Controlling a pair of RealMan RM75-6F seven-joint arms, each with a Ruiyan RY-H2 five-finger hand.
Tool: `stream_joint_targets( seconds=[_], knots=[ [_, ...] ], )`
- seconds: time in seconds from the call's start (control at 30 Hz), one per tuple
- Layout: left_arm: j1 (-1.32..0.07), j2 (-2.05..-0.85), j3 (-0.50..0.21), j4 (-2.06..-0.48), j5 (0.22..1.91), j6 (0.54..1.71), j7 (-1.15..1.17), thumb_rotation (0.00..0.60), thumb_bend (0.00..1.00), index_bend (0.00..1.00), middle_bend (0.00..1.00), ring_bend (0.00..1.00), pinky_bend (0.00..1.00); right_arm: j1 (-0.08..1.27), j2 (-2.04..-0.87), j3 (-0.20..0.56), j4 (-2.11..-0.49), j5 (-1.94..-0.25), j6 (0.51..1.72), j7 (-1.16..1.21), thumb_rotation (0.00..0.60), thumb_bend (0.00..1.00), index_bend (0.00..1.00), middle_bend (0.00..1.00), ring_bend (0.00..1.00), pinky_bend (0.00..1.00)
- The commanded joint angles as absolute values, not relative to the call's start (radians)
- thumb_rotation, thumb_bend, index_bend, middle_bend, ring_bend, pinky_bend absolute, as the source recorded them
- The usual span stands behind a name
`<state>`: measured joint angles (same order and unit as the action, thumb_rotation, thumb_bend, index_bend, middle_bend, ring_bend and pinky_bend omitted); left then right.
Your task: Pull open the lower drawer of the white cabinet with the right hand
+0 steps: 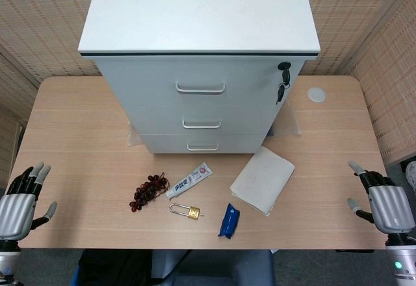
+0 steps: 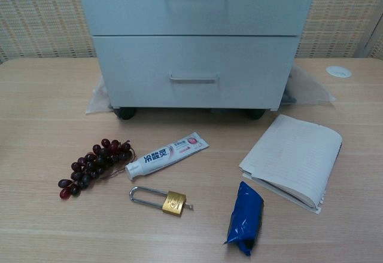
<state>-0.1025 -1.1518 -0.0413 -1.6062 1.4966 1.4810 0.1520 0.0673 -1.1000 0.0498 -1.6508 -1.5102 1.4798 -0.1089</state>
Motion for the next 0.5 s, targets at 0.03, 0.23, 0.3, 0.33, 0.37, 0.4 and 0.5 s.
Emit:
stream_joint_targets(
  seconds=[0.03,0.23,0.3,0.33,0.37,0.4,0.5],
  knots=[
    [-0.102,-1.158,-0.043,-1.602,1.502,1.490,0.148,0.600,0.33,0.06,0.01,0.06,0.14,0.068,-1.096,0.049,-1.657,-1.516,1.482,-0.107,0.600,0.22,0.15,0.31,0.28,0.37],
    [-0.103,-1.156,-0.042,-1.604,1.501,1.486,0.153,0.600,0.33,0.06,0.01,0.06,0.14,0.072,-1.085,0.046,-1.671,-1.539,1.485,-0.110,0.600,0.22,0.15,0.32,0.28,0.37],
    [-0.103,-1.156,-0.039,-1.604,1.507,1.488,0.153,0.600,0.33,0.06,0.01,0.06,0.14,0.076,-1.075,0.043,-1.683,-1.558,1.489,-0.114,0.600,0.22,0.15,0.32,0.28,0.37],
    [-0.103,-1.156,-0.039,-1.604,1.507,1.488,0.152,0.600,0.33,0.06,0.01,0.06,0.14,0.077,-1.071,0.043,-1.687,-1.564,1.490,-0.117,0.600,0.22,0.15,0.32,0.28,0.37],
    [-0.104,-1.156,-0.039,-1.605,1.508,1.488,0.152,0.600,0.33,0.06,0.01,0.06,0.14,0.079,-1.067,0.044,-1.693,-1.570,1.493,-0.123,0.600,0.22,0.15,0.32,0.28,0.37],
    [-0.104,-1.155,-0.040,-1.605,1.508,1.488,0.152,0.600,0.33,0.06,0.01,0.06,0.14,0.081,-1.065,0.047,-1.697,-1.575,1.496,-0.128,0.600,0.22,0.15,0.33,0.28,0.37],
    [-0.109,-1.153,-0.044,-1.604,1.509,1.486,0.154,0.600,0.33,0.06,0.01,0.06,0.14,0.100,-1.057,0.060,-1.714,-1.592,1.493,-0.146,0.600,0.22,0.15,0.37,0.36,0.38]
  ],
)
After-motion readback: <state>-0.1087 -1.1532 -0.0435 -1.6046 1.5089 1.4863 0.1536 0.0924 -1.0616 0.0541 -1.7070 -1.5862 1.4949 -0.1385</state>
